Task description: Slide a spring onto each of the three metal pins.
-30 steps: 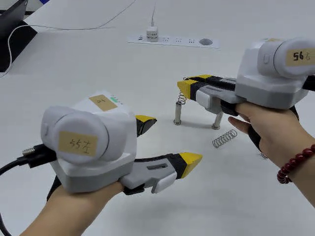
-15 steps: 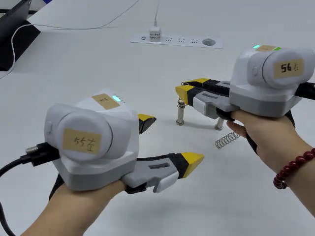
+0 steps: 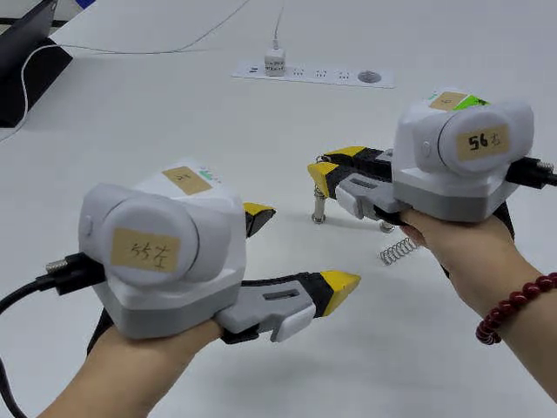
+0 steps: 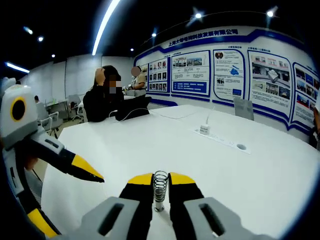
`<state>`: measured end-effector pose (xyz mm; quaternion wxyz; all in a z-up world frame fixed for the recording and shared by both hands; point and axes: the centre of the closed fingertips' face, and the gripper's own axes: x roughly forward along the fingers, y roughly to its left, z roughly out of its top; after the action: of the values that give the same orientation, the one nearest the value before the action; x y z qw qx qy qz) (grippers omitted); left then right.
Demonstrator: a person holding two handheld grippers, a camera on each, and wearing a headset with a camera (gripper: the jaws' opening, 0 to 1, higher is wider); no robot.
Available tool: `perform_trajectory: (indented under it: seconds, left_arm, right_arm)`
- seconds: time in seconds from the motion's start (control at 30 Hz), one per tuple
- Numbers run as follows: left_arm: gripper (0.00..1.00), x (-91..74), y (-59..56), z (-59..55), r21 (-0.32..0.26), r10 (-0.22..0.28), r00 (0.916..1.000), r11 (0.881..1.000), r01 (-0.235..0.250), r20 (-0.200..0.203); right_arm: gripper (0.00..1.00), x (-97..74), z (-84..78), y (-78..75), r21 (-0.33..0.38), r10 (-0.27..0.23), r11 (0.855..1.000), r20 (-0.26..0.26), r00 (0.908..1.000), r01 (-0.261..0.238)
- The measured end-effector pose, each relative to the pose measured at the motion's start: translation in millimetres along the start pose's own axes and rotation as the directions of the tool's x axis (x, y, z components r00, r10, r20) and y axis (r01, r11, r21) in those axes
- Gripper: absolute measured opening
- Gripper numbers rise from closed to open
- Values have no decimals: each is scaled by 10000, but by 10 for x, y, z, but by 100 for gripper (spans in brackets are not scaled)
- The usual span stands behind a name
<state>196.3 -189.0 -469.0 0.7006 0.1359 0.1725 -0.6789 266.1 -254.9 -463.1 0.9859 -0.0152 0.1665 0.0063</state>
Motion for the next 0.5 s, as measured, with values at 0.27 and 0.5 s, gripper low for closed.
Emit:
perform_trajectory:
  seconds: [0.27,0.5]
  left_arm:
    - [65,5,3,-24,-8,-3,9999,10000,3,-111]
    - [66,3,12,-22,-20,20,9999,10000,-20,-104]
  right_arm:
    - [12,47,-140,-2,120,-32,9999,-448,9990,38]
    - [12,67,-216,-1,378,2,9993,-637,9980,22]
